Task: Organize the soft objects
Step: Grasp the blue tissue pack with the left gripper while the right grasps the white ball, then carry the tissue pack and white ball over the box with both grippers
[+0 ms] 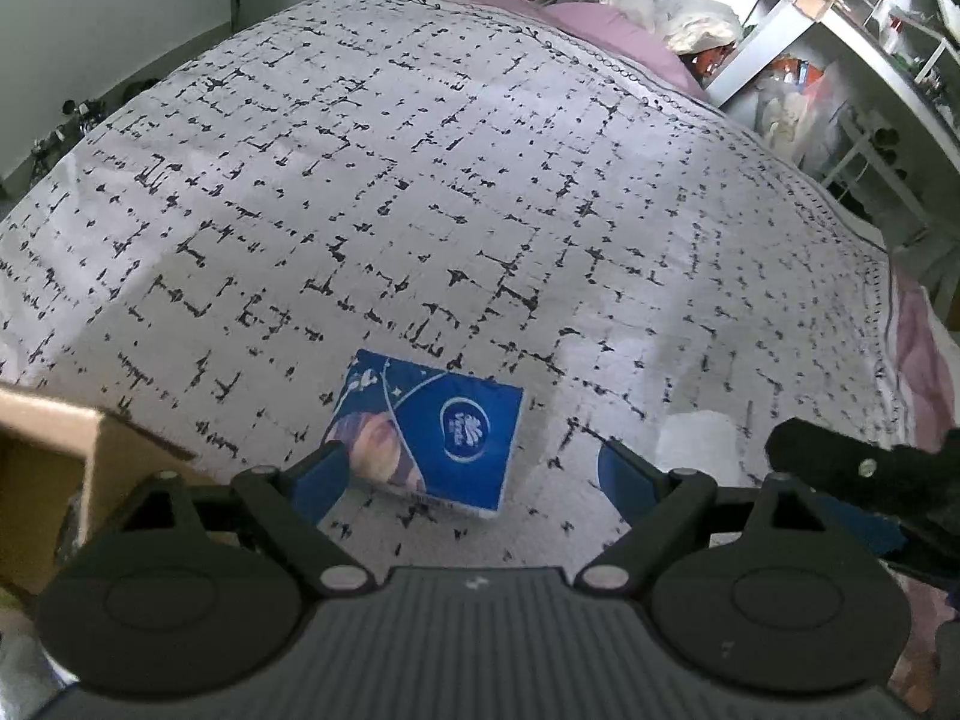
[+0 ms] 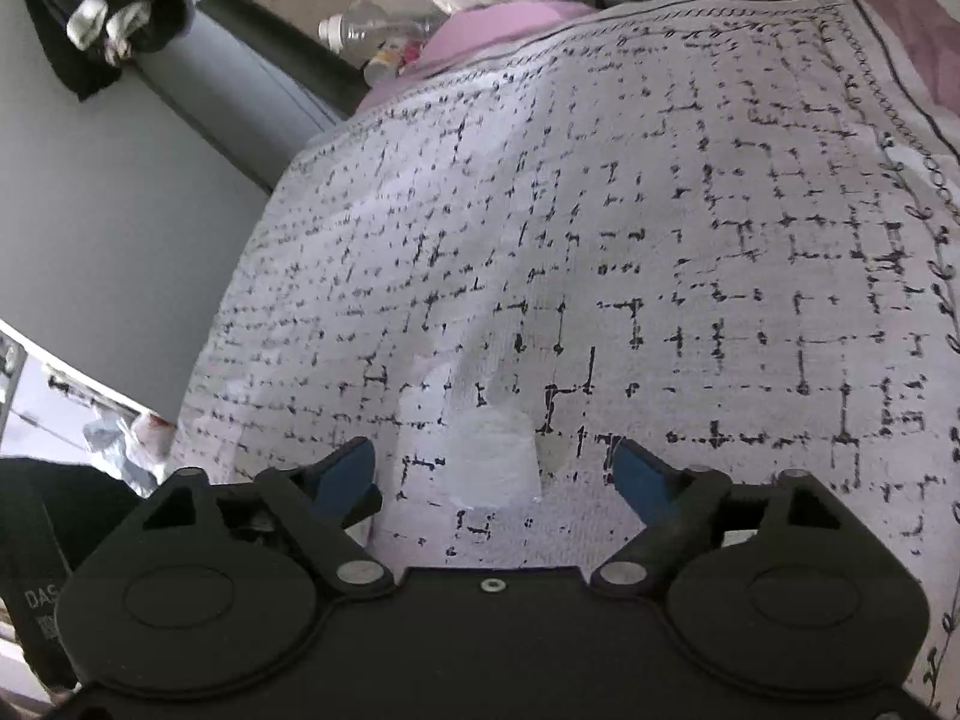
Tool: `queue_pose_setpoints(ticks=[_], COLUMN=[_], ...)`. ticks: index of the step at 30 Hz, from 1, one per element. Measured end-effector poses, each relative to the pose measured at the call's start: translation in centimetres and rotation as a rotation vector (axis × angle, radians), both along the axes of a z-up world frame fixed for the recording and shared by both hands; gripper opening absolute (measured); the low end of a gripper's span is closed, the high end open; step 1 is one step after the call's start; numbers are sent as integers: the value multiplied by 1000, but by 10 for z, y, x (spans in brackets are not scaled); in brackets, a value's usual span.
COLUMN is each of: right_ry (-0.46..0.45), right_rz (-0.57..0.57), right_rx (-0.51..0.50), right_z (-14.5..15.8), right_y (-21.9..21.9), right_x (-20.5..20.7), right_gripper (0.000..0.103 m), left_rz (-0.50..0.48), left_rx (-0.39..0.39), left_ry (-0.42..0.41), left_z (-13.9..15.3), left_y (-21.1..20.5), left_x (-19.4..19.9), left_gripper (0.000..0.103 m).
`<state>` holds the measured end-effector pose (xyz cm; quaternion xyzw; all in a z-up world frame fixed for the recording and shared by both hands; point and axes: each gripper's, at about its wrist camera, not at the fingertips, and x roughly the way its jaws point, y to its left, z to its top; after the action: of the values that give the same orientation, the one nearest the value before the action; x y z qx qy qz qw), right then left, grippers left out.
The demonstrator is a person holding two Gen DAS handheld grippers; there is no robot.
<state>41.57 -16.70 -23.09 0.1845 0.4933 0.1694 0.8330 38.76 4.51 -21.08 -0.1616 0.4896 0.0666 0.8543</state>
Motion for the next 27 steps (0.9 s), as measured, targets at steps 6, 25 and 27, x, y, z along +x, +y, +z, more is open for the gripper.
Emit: queue_pose_setpoints(ticks=[6,25,27], right_ry=[8,-12,-19], right_rz=[24,74,64], right_rx=[-21,-86,-86], right_z=[-12,-12,-9], right_y=[8,17,15], right_x=[10,9,7], right_gripper=[76,39,39], left_rz=[14,45,41], left_rx=[61,6,6], left_ry=[-16,-47,-58], left_z=[-8,-16,-11], left_y=[0,10,8], left_x=[8,1,-3], left_gripper=[89,80,80])
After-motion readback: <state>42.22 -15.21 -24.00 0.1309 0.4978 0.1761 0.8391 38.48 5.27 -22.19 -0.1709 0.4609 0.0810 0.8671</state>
